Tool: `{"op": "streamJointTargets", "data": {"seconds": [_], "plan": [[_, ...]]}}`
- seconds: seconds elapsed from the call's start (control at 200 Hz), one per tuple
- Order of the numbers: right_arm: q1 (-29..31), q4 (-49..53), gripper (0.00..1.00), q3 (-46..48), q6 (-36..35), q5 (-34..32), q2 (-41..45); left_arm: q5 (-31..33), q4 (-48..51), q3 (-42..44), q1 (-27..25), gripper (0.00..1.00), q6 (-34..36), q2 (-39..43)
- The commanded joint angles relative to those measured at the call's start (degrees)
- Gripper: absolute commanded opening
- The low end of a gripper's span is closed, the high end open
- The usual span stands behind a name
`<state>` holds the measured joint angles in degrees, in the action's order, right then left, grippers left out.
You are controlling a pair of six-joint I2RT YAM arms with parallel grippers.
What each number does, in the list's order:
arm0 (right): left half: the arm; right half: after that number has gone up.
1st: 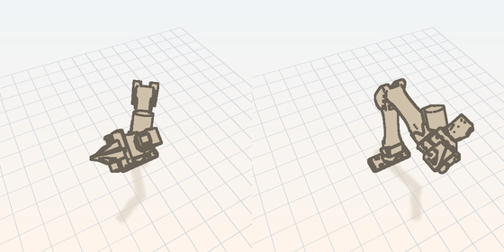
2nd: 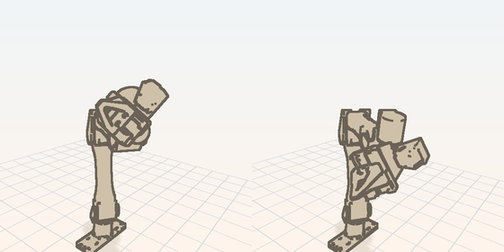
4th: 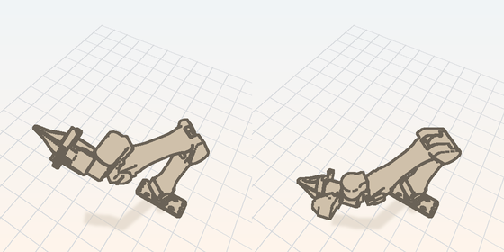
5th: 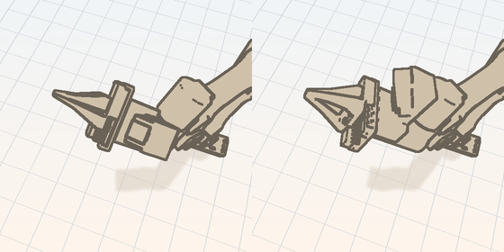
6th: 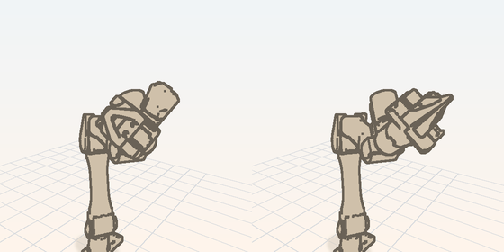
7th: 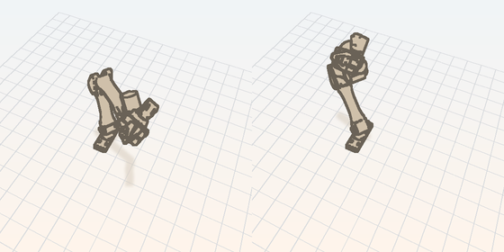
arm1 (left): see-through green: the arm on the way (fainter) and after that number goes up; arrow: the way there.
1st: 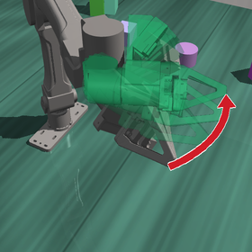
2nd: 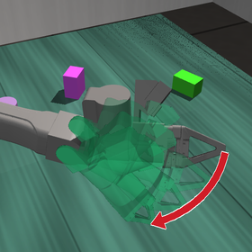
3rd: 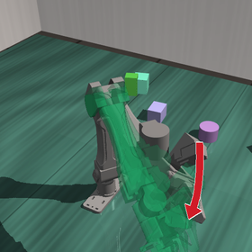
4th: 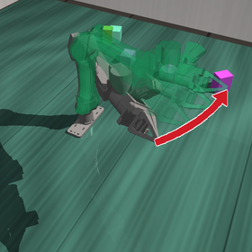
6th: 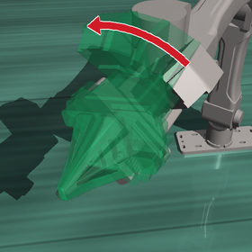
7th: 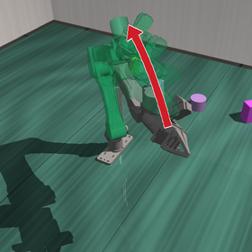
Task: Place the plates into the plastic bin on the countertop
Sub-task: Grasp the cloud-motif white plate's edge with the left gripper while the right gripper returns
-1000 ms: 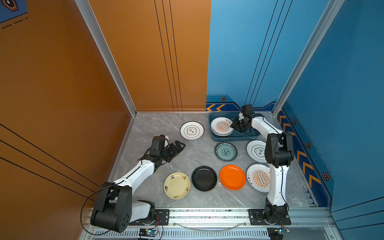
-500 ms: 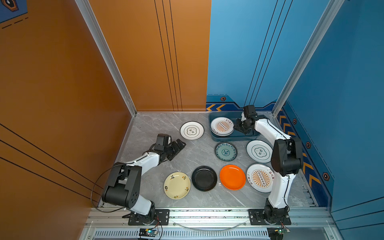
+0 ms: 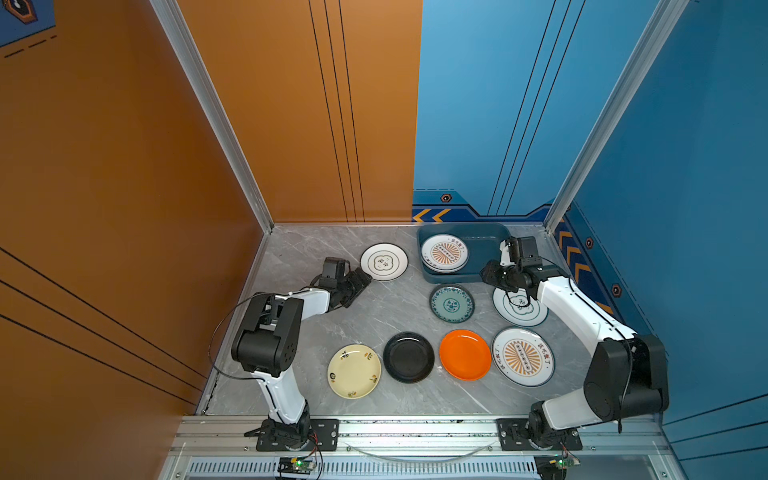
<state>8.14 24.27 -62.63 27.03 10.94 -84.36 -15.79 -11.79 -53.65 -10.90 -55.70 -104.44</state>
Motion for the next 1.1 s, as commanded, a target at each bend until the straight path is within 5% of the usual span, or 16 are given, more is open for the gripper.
{"op": "streamJointTargets", "data": {"seconds": [0.0, 0.531, 1.096], "plan": [[-0.59, -3.1, 0.44, 2.01, 1.13, 1.79, 2.76, 2.28, 1.03, -1.79, 0.03, 0.8, -1.18, -4.55], [-1.42, -5.46, 0.44, 6.86, 1.71, 4.04, 4.55, 2.41, -0.73, -8.18, -0.41, 0.43, -2.22, -16.34], [-1.73, -5.46, 0.44, 6.76, 1.8, 5.06, 4.05, 1.36, -1.98, -9.55, -0.03, 0.16, -1.64, -19.84]]}}
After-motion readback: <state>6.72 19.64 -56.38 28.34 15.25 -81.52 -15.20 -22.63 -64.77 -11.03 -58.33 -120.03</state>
